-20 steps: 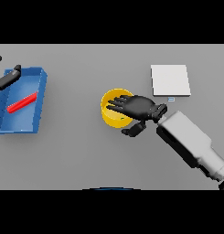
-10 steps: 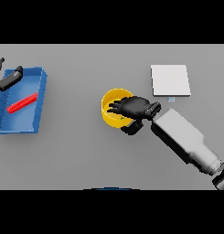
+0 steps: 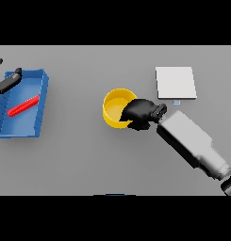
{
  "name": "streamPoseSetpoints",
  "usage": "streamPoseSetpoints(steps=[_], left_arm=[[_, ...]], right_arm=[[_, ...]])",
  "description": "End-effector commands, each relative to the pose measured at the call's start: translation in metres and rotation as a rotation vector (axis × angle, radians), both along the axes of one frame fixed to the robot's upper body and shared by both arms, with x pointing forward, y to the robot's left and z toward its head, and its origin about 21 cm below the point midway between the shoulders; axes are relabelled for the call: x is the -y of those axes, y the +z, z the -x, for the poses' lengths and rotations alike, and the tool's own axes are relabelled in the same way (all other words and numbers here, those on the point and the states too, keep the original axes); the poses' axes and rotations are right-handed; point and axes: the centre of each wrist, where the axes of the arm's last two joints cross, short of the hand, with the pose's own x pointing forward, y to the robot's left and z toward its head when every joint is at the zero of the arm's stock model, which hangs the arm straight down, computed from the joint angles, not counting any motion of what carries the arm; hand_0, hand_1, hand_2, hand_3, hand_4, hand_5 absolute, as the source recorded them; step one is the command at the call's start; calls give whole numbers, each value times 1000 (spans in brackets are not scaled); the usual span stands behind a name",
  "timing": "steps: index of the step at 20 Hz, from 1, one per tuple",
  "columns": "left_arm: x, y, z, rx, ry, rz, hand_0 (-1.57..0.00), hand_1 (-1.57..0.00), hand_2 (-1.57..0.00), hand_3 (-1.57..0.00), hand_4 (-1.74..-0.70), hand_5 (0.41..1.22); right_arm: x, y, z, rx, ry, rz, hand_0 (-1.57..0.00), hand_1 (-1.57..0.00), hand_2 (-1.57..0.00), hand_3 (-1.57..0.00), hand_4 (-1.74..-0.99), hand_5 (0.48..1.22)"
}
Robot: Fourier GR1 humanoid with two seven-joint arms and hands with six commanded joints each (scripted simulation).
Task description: Pick up the red beaker and tilt it to pour out 1 green nut into yellow bowl. Pick up the yellow bowl and place it on the metallic measuring scale.
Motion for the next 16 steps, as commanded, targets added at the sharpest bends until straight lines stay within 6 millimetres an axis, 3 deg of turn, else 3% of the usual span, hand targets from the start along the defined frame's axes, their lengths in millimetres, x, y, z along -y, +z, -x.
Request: streamPoseSetpoints(steps=[1, 5, 9, 16], left_arm=[[1, -2, -1, -7, 2, 9, 1, 1, 1, 1, -784, 710], [1, -1, -3, -9, -3, 18, 1, 1, 1, 1, -786, 704], [3, -2, -5, -8, -7, 1, 1, 1, 1, 1, -774, 706], [-2, 4, -2, 9, -9, 36, 1, 1, 1, 1, -793, 702]], right_arm=[[0, 0, 2, -1, -7, 2, -1384, -1376, -1287, -1106, -1674, 1177], [0, 9, 2, -6, 2, 1, -1494, -1491, -1362, -1198, -1714, 1203], [0, 29, 3, 25, -12, -18, -1540, -1538, -1447, -1165, -1730, 1214], [24, 60, 3, 83, -90, 12, -1564, -1564, -1471, -1191, -1739, 1219]])
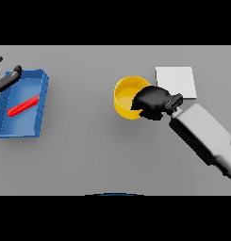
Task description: Pick up the red beaker and tilt it to pour out 1 green nut into yellow bowl. Pick up the yellow bowl and place it on the metallic measuring scale.
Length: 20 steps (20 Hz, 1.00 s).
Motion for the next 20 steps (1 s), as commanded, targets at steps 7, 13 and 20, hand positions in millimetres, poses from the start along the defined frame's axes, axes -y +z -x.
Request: streamPoseSetpoints(steps=[7, 13, 20], left_arm=[[5, 3, 0, -6, 15, 18, 1, 1, 1, 1, -826, 723], [11, 3, 3, -21, 25, 21, 1, 1, 1, 1, -849, 746], [9, 7, 9, -37, 42, 30, 1, 1, 1, 1, -862, 773]], right_arm=[[33, 25, -17, 89, -113, -16, -1550, -1570, -1504, -1174, -1741, 1220], [72, 28, -45, 172, -238, -34, -1565, -1571, -1548, -1154, -1741, 1221], [103, 11, -67, 174, -369, -38, -1570, -1571, -1517, -1170, -1741, 1221]])
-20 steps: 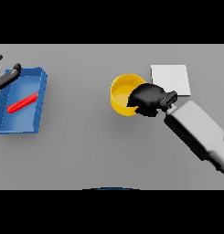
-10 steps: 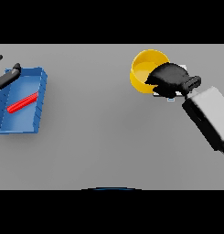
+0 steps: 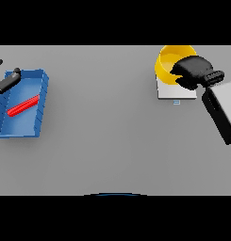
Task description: Pick up the red beaker and tilt it to pour out 1 green nut into yellow bowl. Pick up the yellow bowl and place it on the metallic measuring scale.
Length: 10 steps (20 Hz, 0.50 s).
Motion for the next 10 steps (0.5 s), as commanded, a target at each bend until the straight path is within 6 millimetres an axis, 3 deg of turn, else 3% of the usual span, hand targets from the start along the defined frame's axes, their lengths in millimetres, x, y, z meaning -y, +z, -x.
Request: streamPoseSetpoints(steps=[1, 5, 10], left_arm=[[1, 0, -2, -6, 5, -4, 1, 1, 1, 1, -865, 779], [3, 0, -7, -8, 3, -24, 1, 1, 1, 1, -858, 802], [0, 3, -5, -17, 10, -25, 1, 1, 1, 1, -851, 802]], right_arm=[[3, -5, -3, -7, -14, -7, -1570, -1571, -1500, -1181, -1741, 1221], [16, -19, -9, -31, -41, -21, -1571, -1571, -1413, -1317, -1741, 1221], [15, -36, -10, -47, -73, -27, -1571, -1571, -1380, -1392, -1741, 1221]])
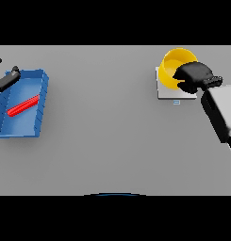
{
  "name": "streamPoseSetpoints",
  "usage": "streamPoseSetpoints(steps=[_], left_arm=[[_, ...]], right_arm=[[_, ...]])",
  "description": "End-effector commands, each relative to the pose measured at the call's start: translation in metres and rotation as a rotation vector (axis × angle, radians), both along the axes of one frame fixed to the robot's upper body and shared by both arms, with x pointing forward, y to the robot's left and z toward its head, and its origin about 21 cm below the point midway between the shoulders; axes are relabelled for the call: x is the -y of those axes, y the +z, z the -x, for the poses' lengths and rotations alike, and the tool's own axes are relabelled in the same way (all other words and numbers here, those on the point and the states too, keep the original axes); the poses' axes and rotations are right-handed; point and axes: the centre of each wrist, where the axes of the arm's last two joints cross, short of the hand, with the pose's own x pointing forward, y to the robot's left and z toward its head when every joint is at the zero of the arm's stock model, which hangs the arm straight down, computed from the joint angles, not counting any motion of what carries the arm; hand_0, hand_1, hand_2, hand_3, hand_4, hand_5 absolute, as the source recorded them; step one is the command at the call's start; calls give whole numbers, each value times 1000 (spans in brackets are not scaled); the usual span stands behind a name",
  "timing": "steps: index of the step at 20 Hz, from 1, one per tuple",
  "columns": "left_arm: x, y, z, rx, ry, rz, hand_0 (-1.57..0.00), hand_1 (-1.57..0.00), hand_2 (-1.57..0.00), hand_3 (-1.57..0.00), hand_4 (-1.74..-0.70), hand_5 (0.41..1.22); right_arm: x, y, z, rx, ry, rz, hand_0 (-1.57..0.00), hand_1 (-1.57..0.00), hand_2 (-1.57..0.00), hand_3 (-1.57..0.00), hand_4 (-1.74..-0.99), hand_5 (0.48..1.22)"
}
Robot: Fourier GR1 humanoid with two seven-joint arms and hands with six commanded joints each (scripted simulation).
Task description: Pick up the red beaker and tilt it to pour out 1 green nut into yellow bowl. Pick up the yellow bowl and place it on the metallic measuring scale.
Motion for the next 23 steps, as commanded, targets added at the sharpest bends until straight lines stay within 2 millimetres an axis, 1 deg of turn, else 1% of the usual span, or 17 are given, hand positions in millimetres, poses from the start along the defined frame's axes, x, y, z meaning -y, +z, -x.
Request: streamPoseSetpoints(steps=[1, 3, 4, 5, 6, 7, 8, 9, 10, 11, 12, 13, 15, 18, 21, 22, 23], left_arm=[[3, -1, 0, -2, -13, 4, 1, 1, 1, 1, -849, 799], [-1, -6, 0, -7, -6, -1, 1, 1, 1, 1, -845, 788], [1, -7, 1, -1, -13, 7, 1, 1, 1, 1, -844, 783], [4, -4, -1, -1, -18, 5, 1, 1, 1, 1, -842, 780], [6, -4, -2, -5, -18, 2, 1, 1, 1, 1, -838, 779], [3, -4, -1, -5, -16, -1, 1, 1, 1, 1, -836, 775], [3, -4, 0, -3, -11, 0, 1, 1, 1, 1, -837, 773], [3, -2, 0, 1, -12, 3, 1, 1, 1, 1, -836, 774], [4, -3, -1, -2, -10, 1, 1, 1, 1, 1, -834, 771], [3, -1, -1, -2, -11, 5, 1, 1, 1, 1, -835, 768], [2, -5, 1, -1, -15, 14, 1, 1, 1, 1, -839, 764], [2, -2, 1, 1, -17, 19, 1, 1, 1, 1, -840, 764], [5, -3, 0, -4, -20, 9, 1, 1, 1, 1, -831, 754], [5, -3, 0, 1, -10, 9, 1, 1, 1, 1, -835, 752], [2, -6, 2, -7, -11, 7, 1, 1, 1, 1, -834, 759], [2, -1, 1, 4, -10, 5, 1, 1, 1, 1, -833, 760], [0, -2, 2, 4, -11, 11, 1, 1, 1, 1, -833, 760]], right_arm=[[2, -1, -1, -10, 7, 4, -1571, -1571, -1382, -1402, -1741, 1221], [8, -1, -1, -28, -1, 6, -1571, -1571, -1382, -1417, -1741, 1221], [7, -2, 0, -32, -3, 1, -1571, -1571, -1374, -1448, -1741, 1221], [3, -1, -2, -29, -9, 3, -1571, -1571, -1404, -1376, -1741, 1221], [4, -3, -2, -31, -11, -4, -1565, -1496, -1437, -1249, -1741, 1221], [6, -1, -3, -34, -16, -1, -1558, -1428, -1343, -1110, -1682, 1221], [8, 0, -3, -39, -24, -4, -1471, -1285, -1178, -959, -1632, 1145], [6, -1, -3, -47, -29, -17, -1335, -1125, -1007, -816, -1592, 1074], [7, -4, -2, -68, -38, -32, -1147, -958, -848, -688, -1559, 1014], [9, 0, -2, -77, -50, -41, -946, -811, -708, -576, -1535, 965], [10, 0, -1, -86, -58, -49, -757, -673, -579, -476, -1513, 923], [8, -1, -2, -96, -72, -52, -605, -556, -470, -391, -1496, 890], [6, -1, -3, -99, -67, -45, -387, -380, -300, -258, -1476, 847], [6, 1, -4, -102, -48, -26, -198, -194, -153, -131, -1435, 817], [8, -2, -2, -126, -63, 2, -101, -99, -78, -67, -1401, 798], [8, 1, -2, -120, -60, 3, -80, -79, -62, -53, -1395, 787], [4, 4, -3, -119, -63, 0, -64, -63, -50, -42, -1390, 779]])
